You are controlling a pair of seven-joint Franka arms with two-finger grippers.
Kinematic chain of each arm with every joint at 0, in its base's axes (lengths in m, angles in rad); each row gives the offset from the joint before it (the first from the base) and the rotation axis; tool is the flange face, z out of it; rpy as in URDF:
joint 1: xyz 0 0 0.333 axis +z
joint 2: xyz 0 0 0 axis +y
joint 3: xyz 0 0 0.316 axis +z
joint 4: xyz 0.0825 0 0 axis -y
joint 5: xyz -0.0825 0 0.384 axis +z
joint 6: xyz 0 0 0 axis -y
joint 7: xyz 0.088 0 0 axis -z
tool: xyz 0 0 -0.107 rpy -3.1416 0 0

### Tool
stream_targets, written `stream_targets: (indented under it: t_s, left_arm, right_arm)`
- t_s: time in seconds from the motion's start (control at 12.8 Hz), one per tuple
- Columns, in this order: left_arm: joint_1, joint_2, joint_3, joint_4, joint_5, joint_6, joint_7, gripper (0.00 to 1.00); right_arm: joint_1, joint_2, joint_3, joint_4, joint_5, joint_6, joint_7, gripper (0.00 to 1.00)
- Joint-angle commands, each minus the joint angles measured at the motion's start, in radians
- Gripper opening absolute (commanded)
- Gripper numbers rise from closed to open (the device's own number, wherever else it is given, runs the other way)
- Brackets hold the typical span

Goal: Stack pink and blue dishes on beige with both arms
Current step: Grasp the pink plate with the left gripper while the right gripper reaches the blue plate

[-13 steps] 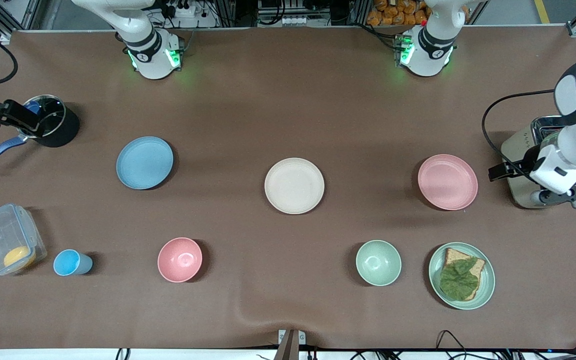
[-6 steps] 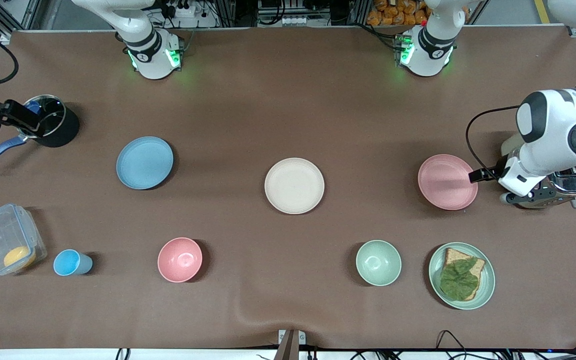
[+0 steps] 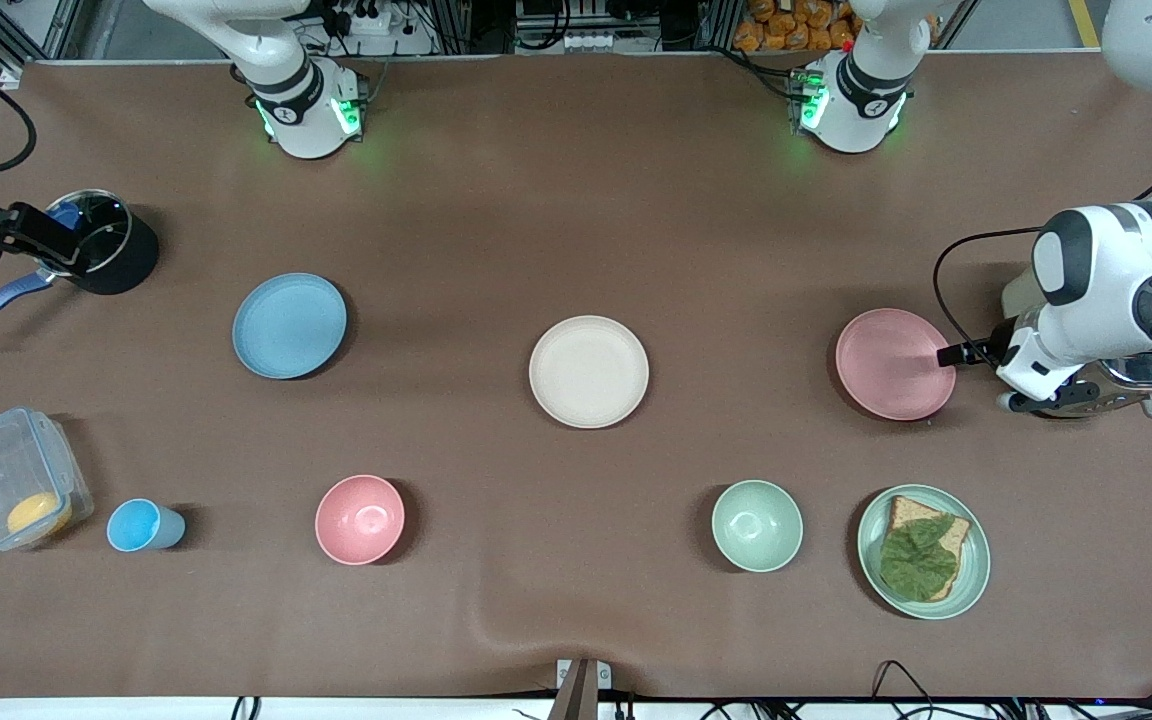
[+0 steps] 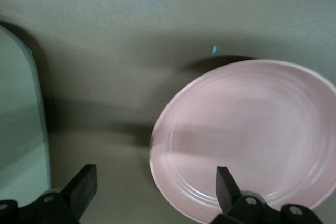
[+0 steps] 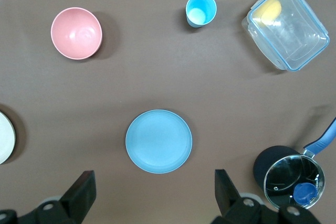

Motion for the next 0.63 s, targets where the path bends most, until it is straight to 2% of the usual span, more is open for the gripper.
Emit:
stream_targets:
  t_s: [0.0,0.23,0.55]
  left_arm:
    - [0.030,0.035,-0.013,0.001,0.025,0.026,0.012,0.97]
    - [0.044,0.067,-0.013,0.001,0.023,0.042,0.012,0.90]
    - [0.047,0.088,-0.013,0.002,0.012,0.044,0.012,0.68]
  right_arm:
    - [-0.006,0.014,0.003,-0.009,0.000,0.004,0.002,1.00]
    - [-0.009,0.034,0.001,-0.009,-0.008,-0.005,-0.001,1.00]
    - [-0.028,0.112,-0.001,-0.009,-0.005,-0.005,-0.032,1.00]
